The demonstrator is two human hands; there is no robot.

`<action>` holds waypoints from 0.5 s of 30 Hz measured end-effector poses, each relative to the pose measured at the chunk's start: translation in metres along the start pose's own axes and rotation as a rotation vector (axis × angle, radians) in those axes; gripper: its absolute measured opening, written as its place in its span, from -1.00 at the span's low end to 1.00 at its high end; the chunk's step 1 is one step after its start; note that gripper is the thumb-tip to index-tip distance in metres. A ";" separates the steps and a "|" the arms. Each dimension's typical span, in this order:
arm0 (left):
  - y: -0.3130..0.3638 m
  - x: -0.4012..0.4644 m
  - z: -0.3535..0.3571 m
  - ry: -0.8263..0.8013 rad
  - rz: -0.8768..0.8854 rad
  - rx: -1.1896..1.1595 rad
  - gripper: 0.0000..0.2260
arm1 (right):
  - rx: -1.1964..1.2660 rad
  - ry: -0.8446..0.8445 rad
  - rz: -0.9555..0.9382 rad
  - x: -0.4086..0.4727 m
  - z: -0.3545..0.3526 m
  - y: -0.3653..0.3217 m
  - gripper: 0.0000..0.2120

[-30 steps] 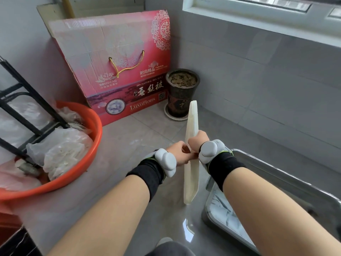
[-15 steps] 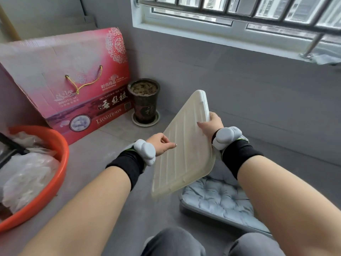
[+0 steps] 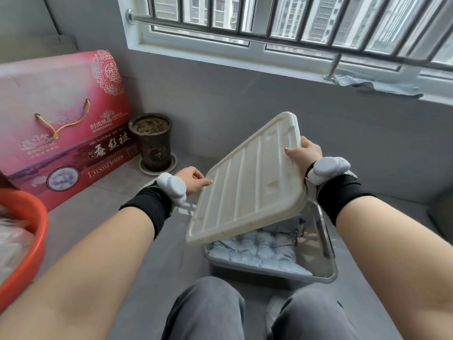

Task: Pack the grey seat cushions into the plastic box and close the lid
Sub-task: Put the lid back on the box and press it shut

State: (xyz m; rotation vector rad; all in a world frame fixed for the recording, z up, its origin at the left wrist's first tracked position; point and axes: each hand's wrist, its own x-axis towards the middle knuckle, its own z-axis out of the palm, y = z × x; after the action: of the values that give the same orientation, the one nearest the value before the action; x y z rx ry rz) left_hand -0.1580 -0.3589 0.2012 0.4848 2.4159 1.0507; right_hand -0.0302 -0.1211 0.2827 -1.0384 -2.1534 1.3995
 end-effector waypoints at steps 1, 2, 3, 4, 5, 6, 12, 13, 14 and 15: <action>0.005 -0.001 0.004 -0.003 0.005 -0.005 -0.79 | 0.003 0.005 0.001 0.001 -0.009 0.002 -0.74; 0.010 -0.002 0.009 -0.005 0.005 -0.009 -0.80 | 0.003 0.005 0.002 0.001 -0.016 0.004 -0.74; 0.014 -0.002 0.012 -0.006 0.009 -0.010 -0.80 | 0.005 0.005 0.006 0.002 -0.023 0.007 -0.74; 0.018 -0.003 0.015 -0.009 0.012 -0.005 -0.80 | 0.009 0.008 0.011 0.004 -0.029 0.010 -0.74; 0.023 -0.004 0.018 -0.012 0.013 0.003 -0.81 | 0.019 0.011 0.014 0.005 -0.035 0.014 -0.74; 0.026 -0.004 0.022 -0.016 0.010 0.008 -0.82 | 0.027 0.013 0.020 0.007 -0.040 0.018 -0.75; 0.037 -0.002 0.041 -0.027 0.004 0.065 -0.80 | 0.102 -0.005 0.065 0.009 -0.063 0.039 -0.82; 0.038 -0.002 0.042 -0.029 0.001 0.073 -0.81 | 0.112 -0.007 0.067 0.008 -0.065 0.040 -0.81; 0.038 -0.001 0.043 -0.032 -0.002 0.076 -0.81 | 0.120 -0.009 0.070 0.009 -0.067 0.042 -0.79; 0.040 0.001 0.047 -0.038 -0.004 0.081 -0.81 | 0.130 -0.007 0.072 0.010 -0.071 0.045 -0.77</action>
State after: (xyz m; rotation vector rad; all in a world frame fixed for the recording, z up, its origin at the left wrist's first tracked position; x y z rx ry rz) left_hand -0.1283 -0.3051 0.2023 0.5224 2.4322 0.9369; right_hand 0.0259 -0.0590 0.2729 -1.0730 -2.0178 1.5550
